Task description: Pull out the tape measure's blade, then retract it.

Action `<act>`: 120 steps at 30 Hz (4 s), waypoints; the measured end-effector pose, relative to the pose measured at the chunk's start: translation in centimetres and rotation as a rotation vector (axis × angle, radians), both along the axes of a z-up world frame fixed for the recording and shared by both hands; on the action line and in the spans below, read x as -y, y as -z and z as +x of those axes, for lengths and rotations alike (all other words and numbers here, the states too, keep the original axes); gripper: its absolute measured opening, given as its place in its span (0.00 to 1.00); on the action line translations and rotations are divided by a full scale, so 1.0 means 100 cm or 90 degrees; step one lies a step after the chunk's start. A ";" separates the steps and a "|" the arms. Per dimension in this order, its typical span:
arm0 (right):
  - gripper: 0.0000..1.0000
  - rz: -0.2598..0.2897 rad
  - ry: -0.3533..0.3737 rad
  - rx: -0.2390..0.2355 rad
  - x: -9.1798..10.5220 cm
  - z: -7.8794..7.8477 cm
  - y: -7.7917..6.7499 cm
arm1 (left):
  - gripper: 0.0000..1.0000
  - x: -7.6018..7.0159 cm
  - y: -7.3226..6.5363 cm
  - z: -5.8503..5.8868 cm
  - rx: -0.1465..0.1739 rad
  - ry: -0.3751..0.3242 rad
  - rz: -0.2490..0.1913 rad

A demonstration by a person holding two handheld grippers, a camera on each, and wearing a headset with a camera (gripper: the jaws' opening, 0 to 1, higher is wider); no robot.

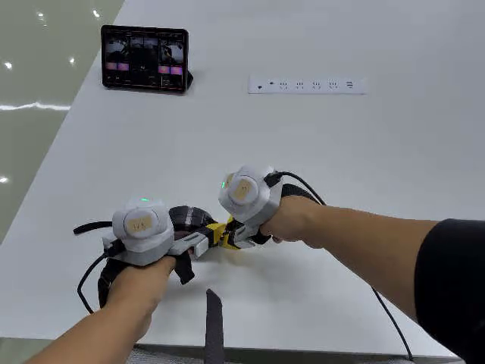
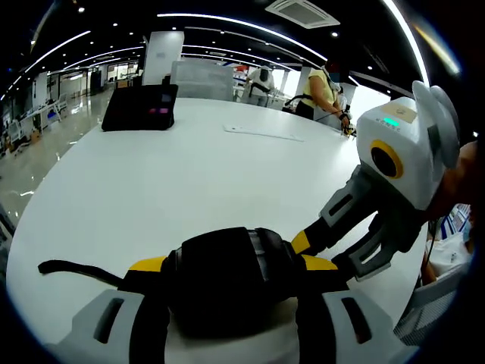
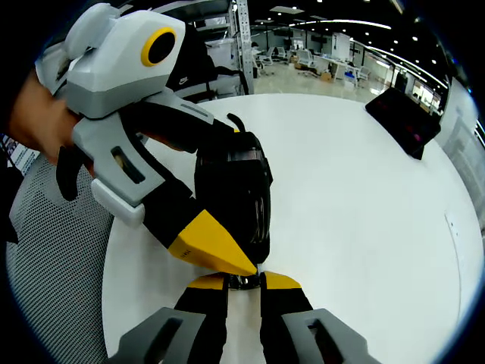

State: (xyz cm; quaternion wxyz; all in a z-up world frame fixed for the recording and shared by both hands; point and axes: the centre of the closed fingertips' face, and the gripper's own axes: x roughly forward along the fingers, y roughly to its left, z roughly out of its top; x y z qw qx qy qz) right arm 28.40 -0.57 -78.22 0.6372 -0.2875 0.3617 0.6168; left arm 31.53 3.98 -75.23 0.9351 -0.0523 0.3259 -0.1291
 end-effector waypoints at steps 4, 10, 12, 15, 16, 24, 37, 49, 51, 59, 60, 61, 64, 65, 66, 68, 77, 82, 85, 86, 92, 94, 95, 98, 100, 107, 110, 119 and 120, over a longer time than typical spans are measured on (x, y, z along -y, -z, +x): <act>0.17 0.022 0.020 0.015 -0.003 0.005 -0.008 | 0.65 0.000 -0.001 0.001 -0.001 0.013 0.006; 0.18 0.024 0.002 0.053 0.006 0.003 -0.015 | 0.64 0.001 -0.009 0.004 0.008 0.031 0.007; 0.19 0.037 0.019 0.049 0.010 0.004 -0.018 | 0.64 0.001 -0.014 0.005 0.011 0.034 -0.001; 0.20 0.045 0.047 0.043 0.019 0.007 -0.019 | 0.64 0.002 -0.015 0.005 0.017 0.057 0.007; 0.20 0.051 0.058 0.042 0.022 0.008 -0.020 | 0.64 0.003 -0.016 0.004 0.018 0.066 0.011; 0.18 0.055 0.099 0.036 0.043 0.007 -0.025 | 0.70 0.005 -0.020 0.004 0.016 0.084 -0.006; 0.32 0.098 0.201 0.018 0.073 0.004 -0.039 | 0.90 -0.006 -0.023 -0.006 0.010 0.117 -0.019; 0.45 0.121 0.275 0.022 0.116 -0.003 -0.046 | 0.99 -0.014 -0.025 -0.030 0.004 0.168 -0.023; 0.47 0.125 0.276 0.031 0.122 -0.005 -0.048 | 0.99 -0.018 -0.025 -0.032 0.003 0.181 -0.017; 0.57 0.139 0.317 0.022 0.153 -0.011 -0.046 | 0.99 -0.030 -0.029 -0.046 -0.016 0.214 -0.024; 0.59 0.139 0.321 0.020 0.157 -0.012 -0.046 | 0.99 -0.031 -0.028 -0.048 -0.024 0.217 -0.026; 0.60 0.140 0.325 0.019 0.162 -0.014 -0.044 | 0.99 -0.034 -0.027 -0.051 -0.029 0.218 -0.026; 0.68 0.139 0.337 0.018 0.175 -0.018 -0.042 | 0.99 -0.040 -0.027 -0.054 -0.032 0.215 -0.029; 0.71 0.137 0.341 0.018 0.179 -0.019 -0.040 | 0.99 -0.041 -0.028 -0.055 -0.030 0.215 -0.027; 0.74 0.137 0.348 0.013 0.185 -0.020 -0.039 | 0.99 -0.043 -0.028 -0.056 -0.027 0.216 -0.021; 0.77 0.147 0.360 0.004 0.190 -0.022 -0.040 | 0.99 -0.053 -0.030 -0.053 -0.004 0.210 0.021; 0.90 0.174 0.365 0.008 0.220 -0.034 -0.051 | 0.99 -0.060 -0.032 -0.065 -0.018 0.216 -0.003; 0.94 0.162 0.388 0.011 0.242 -0.039 -0.047 | 0.99 -0.063 -0.029 -0.072 -0.031 0.239 0.015; 0.99 0.156 0.405 0.015 0.252 -0.041 -0.047 | 0.99 -0.067 -0.032 -0.075 -0.029 0.250 0.034; 0.99 0.159 0.404 0.017 0.255 -0.043 -0.048 | 0.99 -0.069 -0.034 -0.076 -0.027 0.251 0.033; 0.99 0.145 0.415 0.022 0.276 -0.046 -0.046 | 0.99 -0.077 -0.039 -0.077 -0.020 0.255 0.039; 0.99 0.139 0.412 0.035 0.279 -0.050 -0.049 | 0.99 -0.078 -0.039 -0.079 -0.020 0.261 0.044; 0.99 0.134 0.408 0.044 0.281 -0.050 -0.049 | 0.99 -0.078 -0.040 -0.079 -0.018 0.263 0.046; 0.99 0.113 0.395 0.056 0.290 -0.053 -0.048 | 0.99 -0.081 -0.040 -0.078 -0.023 0.257 0.057; 0.99 0.108 0.401 0.051 0.297 -0.053 -0.048 | 0.99 -0.083 -0.045 -0.076 -0.016 0.253 0.058; 0.99 0.096 0.415 0.053 0.310 -0.053 -0.050 | 0.99 -0.081 -0.050 -0.081 -0.011 0.270 0.054; 0.99 0.097 0.422 0.052 0.315 -0.052 -0.051 | 0.99 -0.084 -0.050 -0.083 -0.009 0.272 0.057; 0.99 0.111 0.436 0.047 0.317 -0.050 -0.056 | 0.99 -0.083 -0.054 -0.080 0.001 0.272 0.044; 0.99 0.112 0.436 0.048 0.316 -0.050 -0.056 | 0.99 -0.083 -0.054 -0.080 0.000 0.274 0.045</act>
